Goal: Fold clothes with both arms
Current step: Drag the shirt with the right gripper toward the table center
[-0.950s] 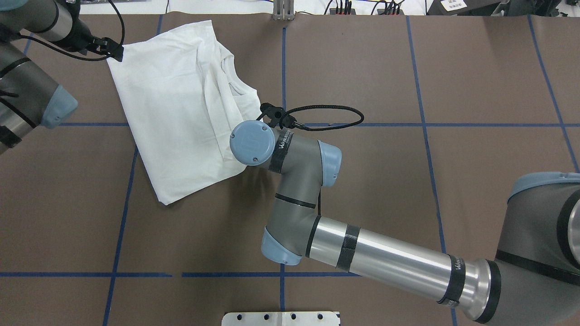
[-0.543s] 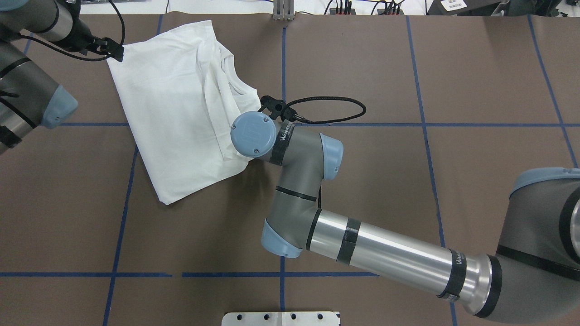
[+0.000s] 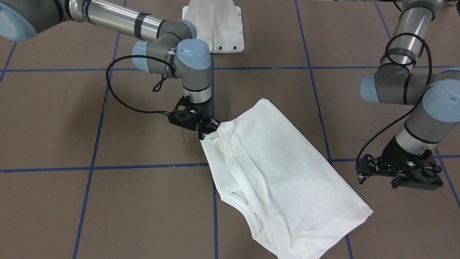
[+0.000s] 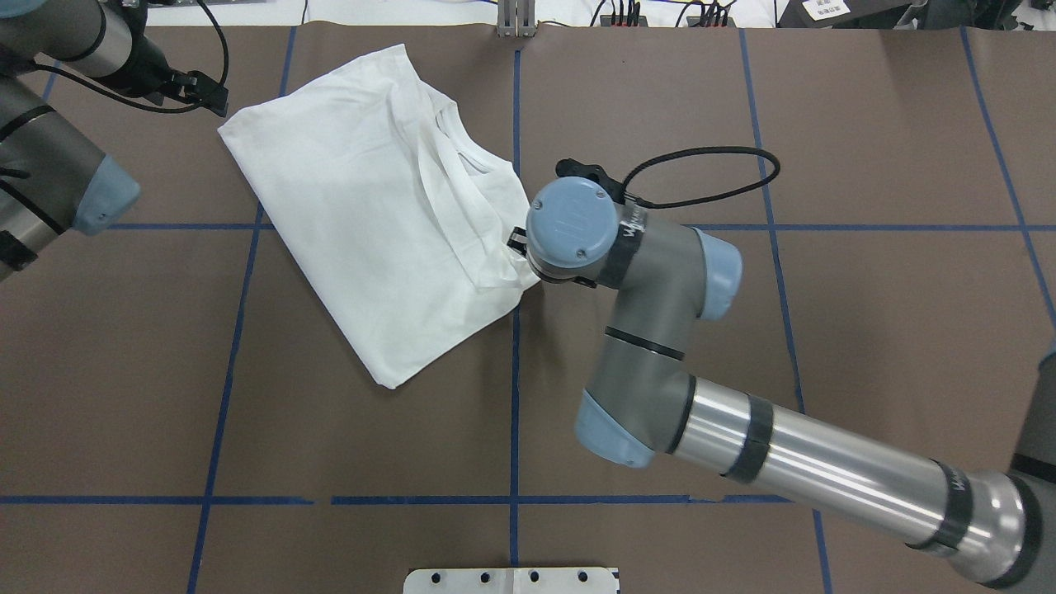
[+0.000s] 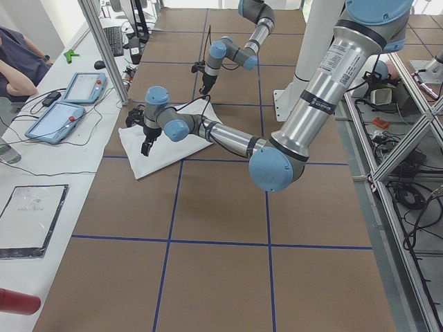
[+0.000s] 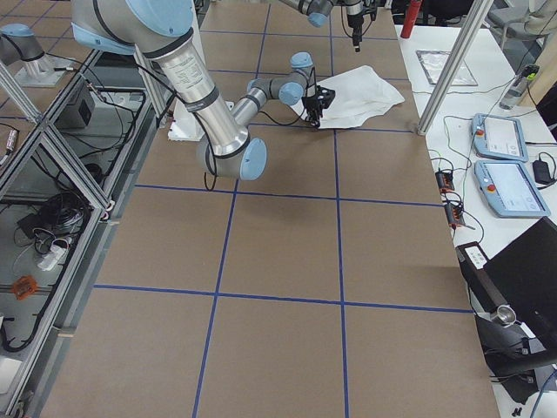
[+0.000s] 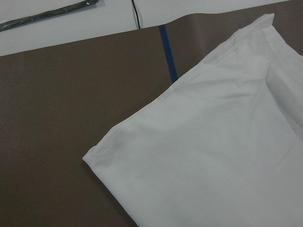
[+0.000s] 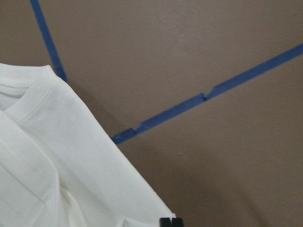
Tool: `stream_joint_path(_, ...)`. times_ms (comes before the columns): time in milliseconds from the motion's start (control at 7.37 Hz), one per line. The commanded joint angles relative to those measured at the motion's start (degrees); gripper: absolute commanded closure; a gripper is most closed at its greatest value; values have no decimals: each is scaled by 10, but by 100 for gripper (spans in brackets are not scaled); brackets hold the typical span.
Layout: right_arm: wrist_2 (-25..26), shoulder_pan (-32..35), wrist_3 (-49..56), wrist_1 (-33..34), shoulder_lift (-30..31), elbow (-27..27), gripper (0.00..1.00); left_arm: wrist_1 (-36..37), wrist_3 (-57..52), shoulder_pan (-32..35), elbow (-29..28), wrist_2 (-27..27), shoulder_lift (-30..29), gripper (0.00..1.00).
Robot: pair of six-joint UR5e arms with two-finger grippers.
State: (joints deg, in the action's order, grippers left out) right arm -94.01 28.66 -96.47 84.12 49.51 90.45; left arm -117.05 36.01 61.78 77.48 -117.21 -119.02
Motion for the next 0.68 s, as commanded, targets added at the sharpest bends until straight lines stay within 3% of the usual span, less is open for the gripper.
stream_joint_path(0,6,-42,1,114,128,233,100,0,-1,-1,7,-2,5,0)
stream_joint_path(136,35,-81,-5,156,146,279,100,0,-1,-1,9,-3,8,0)
stream_joint_path(271,78,-121,-8,179,146,281,100,0,-1,-1,10,-3,9,0)
stream_joint_path(543,97,-167,-42,190,148,295,100,0,-1,-1,13,-4,9,0)
